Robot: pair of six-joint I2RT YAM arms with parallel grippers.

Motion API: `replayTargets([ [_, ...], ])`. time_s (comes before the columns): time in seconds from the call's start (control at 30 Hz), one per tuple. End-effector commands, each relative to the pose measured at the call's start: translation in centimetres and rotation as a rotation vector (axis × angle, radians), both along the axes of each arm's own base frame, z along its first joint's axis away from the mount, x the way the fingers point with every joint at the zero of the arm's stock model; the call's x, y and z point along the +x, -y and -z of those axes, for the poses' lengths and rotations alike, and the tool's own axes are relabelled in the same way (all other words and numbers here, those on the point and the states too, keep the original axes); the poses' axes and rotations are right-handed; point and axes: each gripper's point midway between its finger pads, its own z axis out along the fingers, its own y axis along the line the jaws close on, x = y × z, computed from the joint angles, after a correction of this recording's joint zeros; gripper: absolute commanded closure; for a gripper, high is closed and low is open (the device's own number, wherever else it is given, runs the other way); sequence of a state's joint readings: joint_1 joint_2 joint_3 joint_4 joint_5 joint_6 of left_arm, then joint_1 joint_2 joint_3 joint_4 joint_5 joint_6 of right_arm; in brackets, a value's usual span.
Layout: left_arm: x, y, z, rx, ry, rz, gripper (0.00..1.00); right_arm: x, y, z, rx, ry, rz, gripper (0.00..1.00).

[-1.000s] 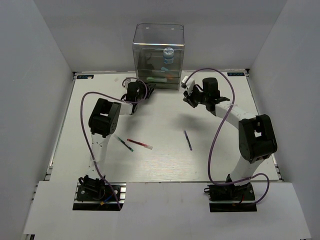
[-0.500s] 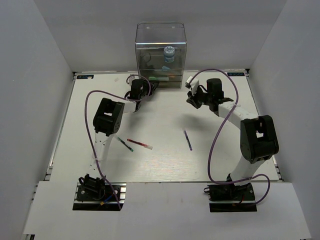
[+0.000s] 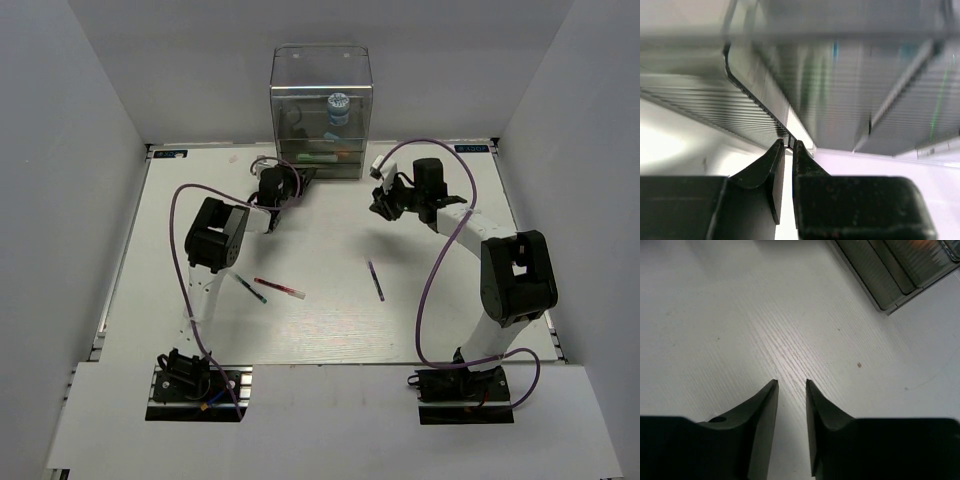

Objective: Sort the stationery into containers
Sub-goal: Open the drawer at the center of the board.

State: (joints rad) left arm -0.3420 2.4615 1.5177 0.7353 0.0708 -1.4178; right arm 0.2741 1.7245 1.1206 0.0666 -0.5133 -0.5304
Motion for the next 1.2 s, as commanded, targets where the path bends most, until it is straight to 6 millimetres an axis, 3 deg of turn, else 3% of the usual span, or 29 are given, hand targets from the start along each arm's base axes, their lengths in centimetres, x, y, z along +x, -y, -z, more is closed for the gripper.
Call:
replayTargets([
  [0.0,-2.0,-0.2,-0.9,0.03,-0.007,0.018,1.0,-1.0,-0.6,-1.0,0.027,-0.015,-0.056,0.63],
  [0.13,-5.0,0.3,-0.1,0.044,-0.045,0.078,1.0,-1.5,-0.6,-0.4,0.023,-0.061,-0.059,0.58],
  [0.3,-6.9,0.3,0.3,0.062,-0.077,0.099,1.0,-2.1,-0.8,-0.2,0.014,-0.085,-0.07,0.52],
  [0.47,-6.8,0.5,0.4,0.068,-0.101,0.108,0.58,-2.6,-0.6,0.1,-0.006,-0.121,-0.079,0.39],
  [0.53,-6.5,0.6,-0.5,0.062,-0.083,0.108,0.48,-2.8,-0.4,0.1,-0.01,-0.138,-0.074,0.37],
  [0.73,-7.5,0.2,-2.8,0.049,-0.066,0.13,0.38,-5.2,0.1,1.5,-0.043,-0.263,-0.065,0.34],
  [0.97,-11.0,-0.3,-2.8,0.16,-0.104,0.185,0.36,-8.4,0.9,3.7,-0.094,-0.402,-0.006,0.34],
  [1.0,-11.4,-0.4,-3.7,0.171,-0.095,0.188,0.36,-8.6,1.1,3.9,-0.1,-0.419,0.009,0.36],
  [1.1,-12.4,-1.3,-4.2,0.245,-0.094,0.19,0.34,-10.3,0.5,4.6,-0.129,-0.48,-0.007,0.37],
  [1.17,-13.1,-2.0,-6.1,0.326,-0.055,0.198,0.34,-11.2,0.5,5.0,-0.146,-0.516,-0.011,0.38],
])
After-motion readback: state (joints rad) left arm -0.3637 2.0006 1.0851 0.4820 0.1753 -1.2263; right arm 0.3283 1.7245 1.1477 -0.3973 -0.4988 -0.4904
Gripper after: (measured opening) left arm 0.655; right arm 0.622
